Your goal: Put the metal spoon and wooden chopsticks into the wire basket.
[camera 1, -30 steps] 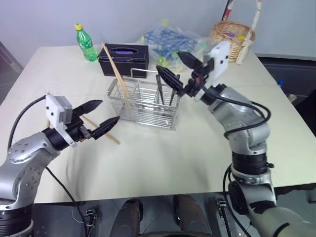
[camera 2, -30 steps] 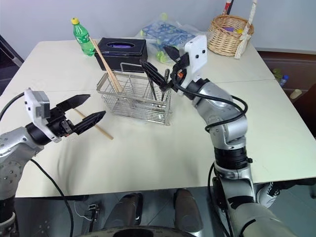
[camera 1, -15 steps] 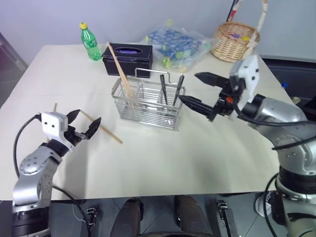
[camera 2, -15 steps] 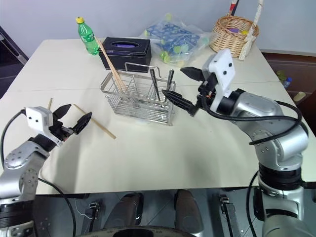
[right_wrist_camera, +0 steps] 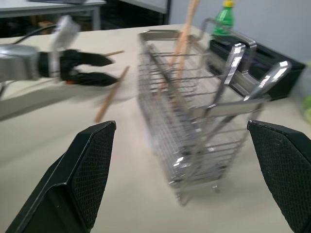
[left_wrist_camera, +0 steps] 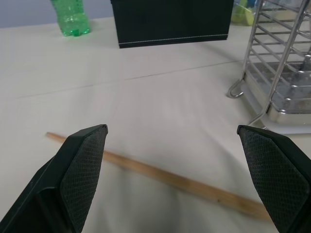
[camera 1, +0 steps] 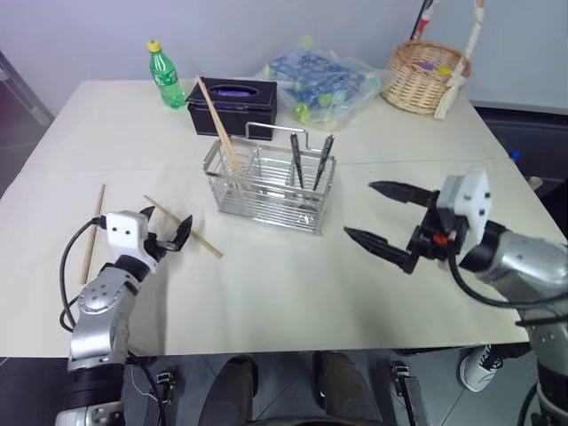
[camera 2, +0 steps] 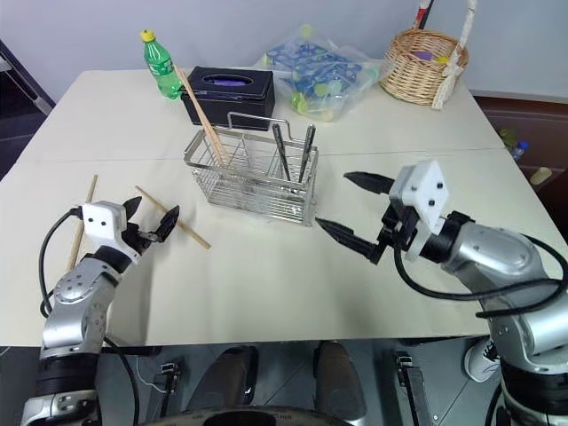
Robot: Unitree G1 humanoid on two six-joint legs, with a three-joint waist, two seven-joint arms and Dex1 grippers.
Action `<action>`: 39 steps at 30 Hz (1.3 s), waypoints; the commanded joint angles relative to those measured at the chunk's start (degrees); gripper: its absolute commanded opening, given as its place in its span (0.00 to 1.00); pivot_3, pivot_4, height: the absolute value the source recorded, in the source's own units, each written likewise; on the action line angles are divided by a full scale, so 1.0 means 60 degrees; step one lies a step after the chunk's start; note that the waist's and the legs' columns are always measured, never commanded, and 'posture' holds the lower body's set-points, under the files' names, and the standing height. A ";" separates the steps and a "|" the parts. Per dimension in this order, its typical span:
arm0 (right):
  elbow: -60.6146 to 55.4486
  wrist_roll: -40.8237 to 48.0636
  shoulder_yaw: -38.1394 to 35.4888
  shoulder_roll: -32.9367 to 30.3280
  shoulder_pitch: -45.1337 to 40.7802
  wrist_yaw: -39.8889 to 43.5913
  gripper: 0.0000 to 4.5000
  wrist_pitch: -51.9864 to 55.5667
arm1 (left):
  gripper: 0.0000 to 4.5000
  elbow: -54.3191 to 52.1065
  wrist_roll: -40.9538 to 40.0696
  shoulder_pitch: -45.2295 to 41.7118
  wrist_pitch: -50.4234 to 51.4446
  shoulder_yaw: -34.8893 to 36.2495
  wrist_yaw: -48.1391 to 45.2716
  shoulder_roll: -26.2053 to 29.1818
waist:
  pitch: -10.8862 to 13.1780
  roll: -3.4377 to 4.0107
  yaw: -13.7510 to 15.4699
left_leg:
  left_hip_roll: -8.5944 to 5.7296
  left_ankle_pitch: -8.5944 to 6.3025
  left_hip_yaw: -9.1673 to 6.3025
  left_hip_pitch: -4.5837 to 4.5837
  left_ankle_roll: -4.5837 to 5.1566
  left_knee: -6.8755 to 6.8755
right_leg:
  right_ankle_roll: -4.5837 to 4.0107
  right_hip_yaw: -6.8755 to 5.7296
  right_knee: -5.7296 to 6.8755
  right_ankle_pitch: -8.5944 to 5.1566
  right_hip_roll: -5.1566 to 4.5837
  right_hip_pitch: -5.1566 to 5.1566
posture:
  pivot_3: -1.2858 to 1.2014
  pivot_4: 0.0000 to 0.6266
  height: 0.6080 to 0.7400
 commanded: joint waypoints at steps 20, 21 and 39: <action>0.0738 -0.0021 0.0143 -0.0883 -0.0063 0.2261 0.99 -0.1733 | 1.00 -0.1055 0.1109 -0.2889 0.4284 0.0892 0.5601 -0.0872 | 0.0026 -0.0065 0.0013 | -0.0001 0.0001 -0.0004 0.0005 -0.0002 0.0009 | 0.0021 -0.0002 0.0004 0.0009 0.0001 0.0010 | 0.52 0.24 1.00; 0.0782 0.0249 0.0104 -0.0865 -0.0156 0.2161 0.99 -0.1461 | 1.00 -0.1183 0.1188 -0.2926 0.4620 0.0811 0.5705 -0.0873 | 0.0026 -0.0066 0.0010 | -0.0001 0.0001 -0.0004 0.0006 -0.0002 0.0009 | 0.0021 -0.0002 0.0004 0.0009 0.0002 0.0012 | 0.52 0.24 1.00; 0.0777 0.1415 -0.0354 -0.0810 -0.0120 0.1336 0.99 -0.0326 | 1.00 -0.1028 0.1842 -0.3707 0.5393 0.0523 0.6368 -0.1114 | 0.0027 -0.0073 0.0020 | -0.0006 0.0001 -0.0005 0.0003 -0.0004 0.0014 | 0.0020 -0.0002 0.0005 0.0009 0.0001 0.0013 | 0.52 0.24 1.00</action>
